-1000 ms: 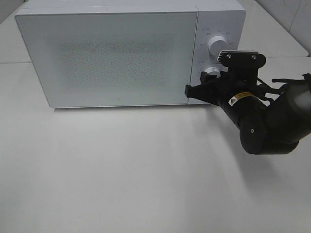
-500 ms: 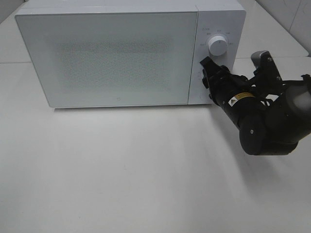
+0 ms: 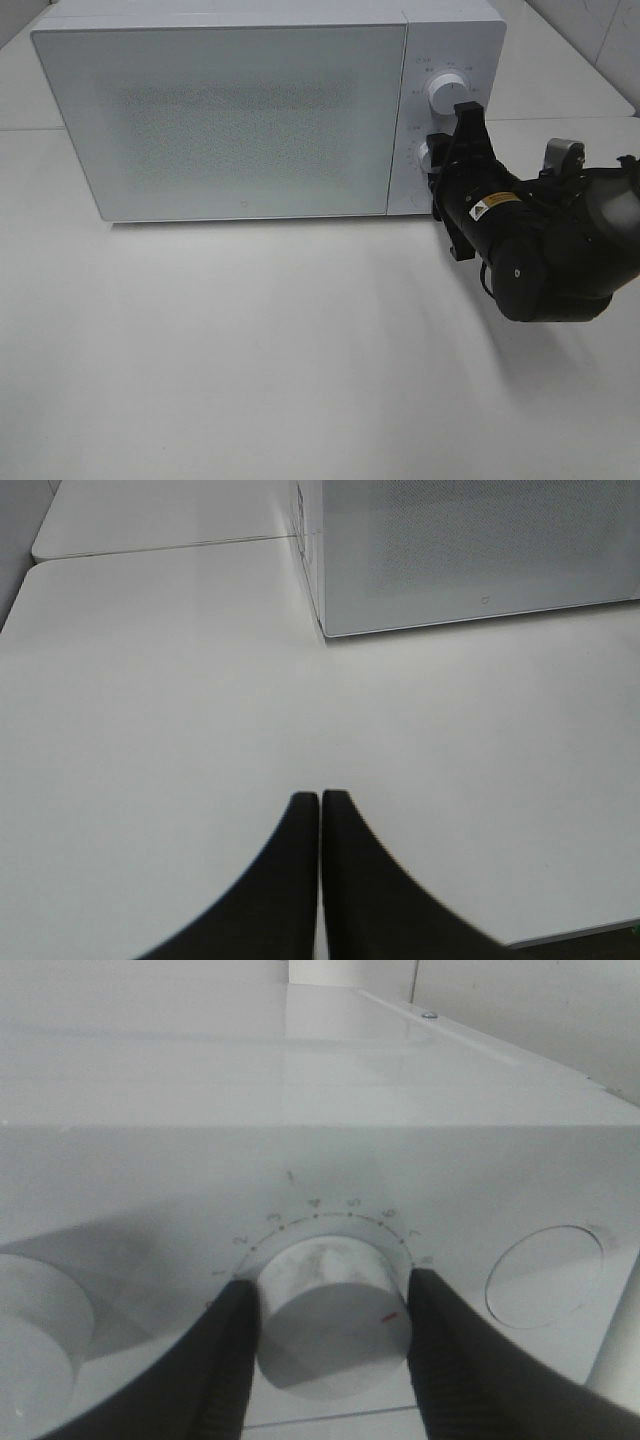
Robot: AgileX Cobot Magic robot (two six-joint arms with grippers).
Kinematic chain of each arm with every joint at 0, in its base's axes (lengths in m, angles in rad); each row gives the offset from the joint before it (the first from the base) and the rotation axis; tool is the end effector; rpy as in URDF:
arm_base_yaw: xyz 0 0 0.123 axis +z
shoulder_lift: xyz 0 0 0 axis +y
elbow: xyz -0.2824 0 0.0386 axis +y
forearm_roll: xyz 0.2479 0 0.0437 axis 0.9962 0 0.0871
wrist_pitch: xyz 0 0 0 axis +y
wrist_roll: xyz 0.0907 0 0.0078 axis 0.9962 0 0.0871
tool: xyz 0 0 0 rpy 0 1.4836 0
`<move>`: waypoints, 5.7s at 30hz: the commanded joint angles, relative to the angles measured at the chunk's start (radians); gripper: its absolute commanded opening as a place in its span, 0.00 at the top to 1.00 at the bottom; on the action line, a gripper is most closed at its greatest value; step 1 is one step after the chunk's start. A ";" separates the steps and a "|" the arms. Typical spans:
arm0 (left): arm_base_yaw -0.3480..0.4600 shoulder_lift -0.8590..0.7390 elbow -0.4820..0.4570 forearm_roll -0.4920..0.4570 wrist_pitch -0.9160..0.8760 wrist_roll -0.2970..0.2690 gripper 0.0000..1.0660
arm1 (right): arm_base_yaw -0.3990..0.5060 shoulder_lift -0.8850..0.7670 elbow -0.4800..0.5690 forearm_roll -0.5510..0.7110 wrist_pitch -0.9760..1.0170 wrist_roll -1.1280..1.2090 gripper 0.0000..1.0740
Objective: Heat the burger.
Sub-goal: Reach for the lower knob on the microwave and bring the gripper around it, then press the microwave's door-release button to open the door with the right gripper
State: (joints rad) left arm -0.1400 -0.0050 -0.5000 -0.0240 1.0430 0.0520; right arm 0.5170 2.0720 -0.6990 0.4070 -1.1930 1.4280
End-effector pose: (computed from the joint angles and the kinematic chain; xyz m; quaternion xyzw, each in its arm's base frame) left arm -0.0051 -0.0012 0.2786 0.0816 0.8433 -0.0353 0.5301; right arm 0.3165 0.1415 0.1071 0.4816 0.5702 0.4952 0.4448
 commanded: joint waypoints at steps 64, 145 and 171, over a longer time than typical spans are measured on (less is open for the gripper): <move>0.001 -0.006 0.003 -0.004 -0.012 0.002 1.00 | 0.003 -0.104 0.082 -0.481 -0.063 -0.887 0.32; 0.001 -0.006 0.003 -0.004 -0.012 0.003 1.00 | -0.332 -1.852 0.187 -0.448 2.180 -1.428 0.39; 0.001 -0.006 0.003 -0.007 -0.012 0.006 1.00 | -0.332 -2.103 0.192 -0.443 2.182 -1.441 0.39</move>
State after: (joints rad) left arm -0.1400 -0.0050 -0.5000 -0.0240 1.0430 0.0550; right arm 0.1900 -0.0030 -0.5090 -0.0320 0.9930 -0.0100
